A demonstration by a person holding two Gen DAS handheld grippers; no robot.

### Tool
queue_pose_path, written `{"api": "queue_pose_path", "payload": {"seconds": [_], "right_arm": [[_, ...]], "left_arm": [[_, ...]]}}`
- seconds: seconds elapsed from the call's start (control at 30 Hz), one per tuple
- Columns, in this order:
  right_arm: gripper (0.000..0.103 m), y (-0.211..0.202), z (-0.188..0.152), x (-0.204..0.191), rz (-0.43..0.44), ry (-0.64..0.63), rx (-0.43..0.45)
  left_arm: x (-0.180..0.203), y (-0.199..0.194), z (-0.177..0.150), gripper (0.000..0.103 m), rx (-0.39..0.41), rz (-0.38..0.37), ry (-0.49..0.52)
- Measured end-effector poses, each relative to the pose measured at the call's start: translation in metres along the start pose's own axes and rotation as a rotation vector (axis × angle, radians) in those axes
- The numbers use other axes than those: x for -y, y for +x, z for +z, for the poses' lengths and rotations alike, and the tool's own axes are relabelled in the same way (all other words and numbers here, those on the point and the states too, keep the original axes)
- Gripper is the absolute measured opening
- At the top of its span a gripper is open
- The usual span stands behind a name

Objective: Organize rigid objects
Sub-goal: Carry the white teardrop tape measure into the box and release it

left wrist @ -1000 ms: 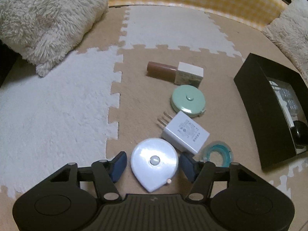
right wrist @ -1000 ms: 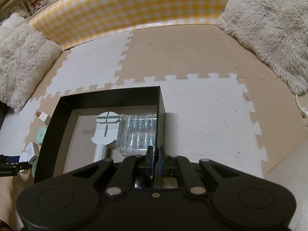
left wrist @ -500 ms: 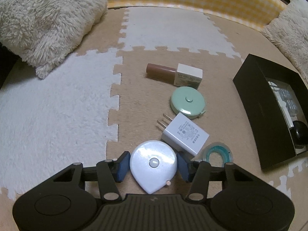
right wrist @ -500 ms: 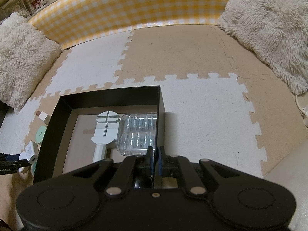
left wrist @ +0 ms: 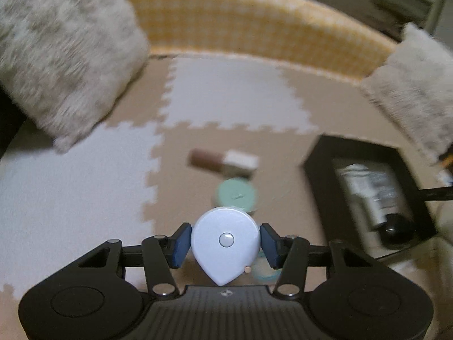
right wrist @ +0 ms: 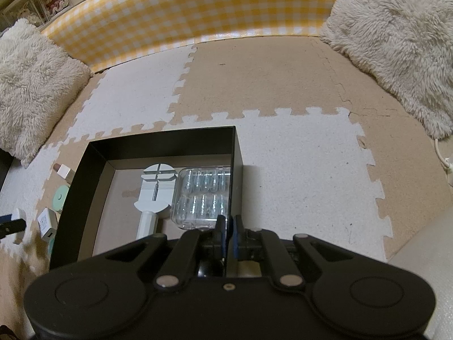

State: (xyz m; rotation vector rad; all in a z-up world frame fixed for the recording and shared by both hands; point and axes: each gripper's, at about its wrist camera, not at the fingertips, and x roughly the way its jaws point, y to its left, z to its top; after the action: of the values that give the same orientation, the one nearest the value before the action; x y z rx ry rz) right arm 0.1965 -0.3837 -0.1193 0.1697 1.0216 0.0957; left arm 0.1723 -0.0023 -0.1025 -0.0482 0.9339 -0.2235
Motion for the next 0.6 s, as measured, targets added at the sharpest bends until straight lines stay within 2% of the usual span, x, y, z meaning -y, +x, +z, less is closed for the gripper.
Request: {"api": "queue_pose_path", "payload": {"seconds": [0.17,0.33,0.43,0.6], "right_arm": [[0.005,0.000,0.000,0.000,0.000,0.000,0.000],[0.005,0.000,0.000,0.000,0.000,0.001,0.000],[0.005,0.000,0.000,0.000,0.000,0.000,0.000],[0.005,0.000,0.000,-0.002,-0.004,-0.004,-0.001]], "left_arm": [[0.046,-0.008,0.004,0.053,0.040,-0.142,0.042],[0.101,-0.002,0.007,0.053,0.041,-0.279,0.104],[0.124,0.006,0.006,0.053,0.030,-0.305,0.143],[0.145,0.022,-0.003,0.053,0.013,-0.284,0.218]]}}
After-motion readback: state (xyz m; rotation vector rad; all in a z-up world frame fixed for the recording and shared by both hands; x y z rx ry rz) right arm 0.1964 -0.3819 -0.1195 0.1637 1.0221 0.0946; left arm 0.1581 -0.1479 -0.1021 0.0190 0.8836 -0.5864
